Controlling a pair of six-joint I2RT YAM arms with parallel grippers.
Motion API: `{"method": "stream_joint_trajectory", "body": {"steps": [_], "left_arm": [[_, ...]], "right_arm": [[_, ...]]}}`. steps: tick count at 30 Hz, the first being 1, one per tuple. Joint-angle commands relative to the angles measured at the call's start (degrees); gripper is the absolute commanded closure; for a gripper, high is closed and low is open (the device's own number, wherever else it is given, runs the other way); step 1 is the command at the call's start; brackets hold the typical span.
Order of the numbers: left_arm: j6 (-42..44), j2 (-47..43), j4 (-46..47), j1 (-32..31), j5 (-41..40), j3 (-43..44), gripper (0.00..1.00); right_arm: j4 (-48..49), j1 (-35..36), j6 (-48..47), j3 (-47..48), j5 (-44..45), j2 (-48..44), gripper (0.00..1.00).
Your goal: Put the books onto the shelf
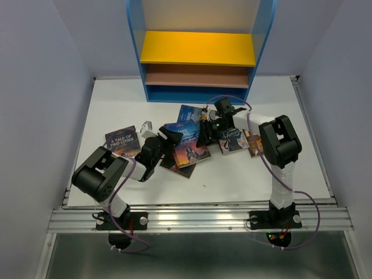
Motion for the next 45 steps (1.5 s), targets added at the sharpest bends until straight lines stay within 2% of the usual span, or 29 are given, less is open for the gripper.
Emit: {"method": "stream_joint_trajectory", "body": {"steps": [1,7,11,12,13,14,16,17,18,20,22,25,28,29,30,33,38,41,45], "left_arm": [[1.4,0.7,19.0,-1.5,11.1,0.5,0.20],[1.0,3.8,17.6,-1.6,14.8,2.8,0.22],[2.8,2.6,7.9,-1.8,13.4,4.1,0.38],[3.5,0.9,6.4,-1.9,12.7,4.4,0.49],[4.1,-0.3,2.8,-2.0,11.1,4.6,0.55],[5.0,-2.3,1.1,-2.0,10.4,5.0,0.68],[6.0,-4.1,-2.0,-2.4,8.9,5.5,0.81],[6.5,-5.6,-5.1,-2.5,8.4,6.3,0.94],[6.9,-6.2,-6.6,-2.6,7.6,6.8,1.00],[9.1,-7.1,-9.0,-2.7,6.8,7.3,1.00],[10.3,-8.4,-9.6,-2.8,6.7,7.6,1.00],[16.3,-12.6,-13.7,-3.2,4.3,10.0,1.00],[20.9,-17.0,-16.4,-3.9,-1.6,11.0,1.00],[22.4,-18.4,-16.7,-4.2,-3.3,11.1,1.00],[25.3,-21.4,-16.9,-4.3,-5.0,11.3,1.00],[30.9,-26.1,-16.8,-4.3,-9.6,12.8,1.00],[39.7,-28.5,-13.3,-4.5,-12.7,18.2,1.00],[46.9,-27.2,-8.4,-4.4,-13.9,21.5,1.00],[56.1,-22.5,-4.4,-4.5,-14.8,32.3,1.00]], "right_arm": [[-2.7,3.8,-1.4,-0.3,-1.8,3.5,0.50],[-2.1,3.8,-1.3,-0.2,-1.1,3.0,0.51],[-1.9,3.8,-0.7,-0.4,-0.2,2.8,0.51],[-1.8,3.8,-0.6,-0.4,-0.2,2.8,0.51],[-1.8,3.8,-0.6,-0.4,-0.1,2.7,0.51],[-1.7,3.8,-0.6,-0.4,0.1,2.7,0.51],[-1.7,3.8,-0.3,-0.4,0.2,2.7,0.51],[-1.6,3.8,-0.3,-0.3,0.4,2.6,0.51],[-1.6,3.8,-0.3,-0.2,0.6,2.5,0.51],[-1.7,3.8,-0.4,-0.1,1.3,2.1,0.50],[-1.6,3.8,-0.4,0.3,3.8,0.8,0.43],[-1.5,3.8,-0.2,2.1,10.2,-3.0,0.25],[-1.2,3.8,1.1,3.4,21.1,-8.8,0.00],[-0.8,3.8,1.8,3.6,24.4,-10.5,0.00],[0.1,3.8,4.1,4.0,31.7,-13.8,0.00],[1.9,3.8,6.5,3.4,42.7,-18.8,0.00],[5.9,3.8,8.3,-0.8,57.4,-30.9,0.00],[9.8,3.8,7.6,-5.1,59.9,-38.0,0.00],[13.9,3.8,6.5,-9.5,62.5,-43.5,0.00]]}}
